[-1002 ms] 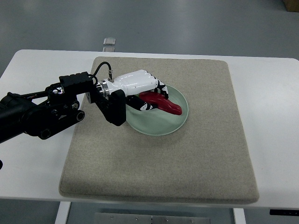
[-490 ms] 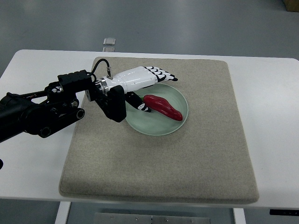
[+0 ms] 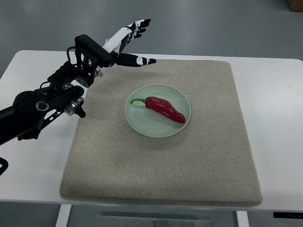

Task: Place red pepper on plate with left hand

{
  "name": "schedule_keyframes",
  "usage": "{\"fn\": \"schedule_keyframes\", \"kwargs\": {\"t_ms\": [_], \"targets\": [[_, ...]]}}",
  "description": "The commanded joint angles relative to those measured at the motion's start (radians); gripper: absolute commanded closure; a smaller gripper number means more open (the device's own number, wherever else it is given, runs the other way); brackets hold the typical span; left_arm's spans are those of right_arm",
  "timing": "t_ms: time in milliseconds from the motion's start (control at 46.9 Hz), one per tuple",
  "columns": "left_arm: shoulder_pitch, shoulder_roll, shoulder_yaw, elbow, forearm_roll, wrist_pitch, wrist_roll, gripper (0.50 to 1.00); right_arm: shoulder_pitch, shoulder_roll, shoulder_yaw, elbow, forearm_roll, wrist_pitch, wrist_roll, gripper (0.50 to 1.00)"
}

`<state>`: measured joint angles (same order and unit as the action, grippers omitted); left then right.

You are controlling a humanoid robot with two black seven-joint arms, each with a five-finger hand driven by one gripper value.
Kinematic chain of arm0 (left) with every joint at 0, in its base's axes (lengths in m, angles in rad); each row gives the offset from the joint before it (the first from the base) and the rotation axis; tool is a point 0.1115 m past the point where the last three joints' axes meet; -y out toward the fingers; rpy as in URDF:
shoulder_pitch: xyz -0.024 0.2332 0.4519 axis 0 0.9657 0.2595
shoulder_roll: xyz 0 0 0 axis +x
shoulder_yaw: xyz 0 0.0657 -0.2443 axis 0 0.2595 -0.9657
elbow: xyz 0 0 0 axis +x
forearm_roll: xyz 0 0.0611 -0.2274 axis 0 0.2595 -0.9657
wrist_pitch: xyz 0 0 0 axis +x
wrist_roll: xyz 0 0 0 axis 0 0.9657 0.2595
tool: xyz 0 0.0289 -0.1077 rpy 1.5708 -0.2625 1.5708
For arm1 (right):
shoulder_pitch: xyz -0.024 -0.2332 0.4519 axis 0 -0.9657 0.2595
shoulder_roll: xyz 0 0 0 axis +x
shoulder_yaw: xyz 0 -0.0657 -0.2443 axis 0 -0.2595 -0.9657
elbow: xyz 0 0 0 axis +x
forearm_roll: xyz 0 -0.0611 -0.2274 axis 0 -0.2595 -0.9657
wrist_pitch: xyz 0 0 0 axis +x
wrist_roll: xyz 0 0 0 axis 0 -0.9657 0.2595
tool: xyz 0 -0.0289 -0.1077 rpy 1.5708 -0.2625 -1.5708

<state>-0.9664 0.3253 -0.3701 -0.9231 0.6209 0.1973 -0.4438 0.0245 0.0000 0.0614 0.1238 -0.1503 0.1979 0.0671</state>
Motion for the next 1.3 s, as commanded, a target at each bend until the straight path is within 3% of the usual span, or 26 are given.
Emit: {"fn": "schedule_keyframes", "kwargs": {"t_ms": [0, 299, 426, 533, 789, 981, 1279], "targets": [[0.003, 0.001, -0.016, 0.010, -0.084, -0.007, 0.001, 0.510, 0.000, 0.000, 0.000, 0.000, 0.000, 0.000, 0.000, 0.568], [-0.003, -0.002, -0.099, 0.194, -0.398, -0.139, 0.020, 0.508, 0.000, 0.000, 0.000, -0.001, 0.000, 0.000, 0.000, 0.568], [-0.009, -0.006, -0.101, 0.237, -0.521, -0.142, 0.103, 0.508, 0.000, 0.000, 0.000, -0.001, 0.000, 0.000, 0.000, 0.568], [-0.011, -0.022, -0.113, 0.257, -0.598, -0.144, 0.140, 0.508, 0.000, 0.000, 0.000, -0.001, 0.000, 0.000, 0.000, 0.568], [0.002, -0.043, -0.184, 0.270, -0.673, -0.148, 0.140, 0.508, 0.000, 0.000, 0.000, 0.000, 0.000, 0.000, 0.000, 0.568], [0.031, -0.045, -0.289, 0.270, -0.676, -0.205, 0.140, 0.508, 0.000, 0.000, 0.000, -0.001, 0.000, 0.000, 0.000, 0.568], [0.081, -0.045, -0.348, 0.270, -0.675, -0.223, 0.137, 0.506, 0.000, 0.000, 0.000, 0.000, 0.000, 0.000, 0.000, 0.568]]}}
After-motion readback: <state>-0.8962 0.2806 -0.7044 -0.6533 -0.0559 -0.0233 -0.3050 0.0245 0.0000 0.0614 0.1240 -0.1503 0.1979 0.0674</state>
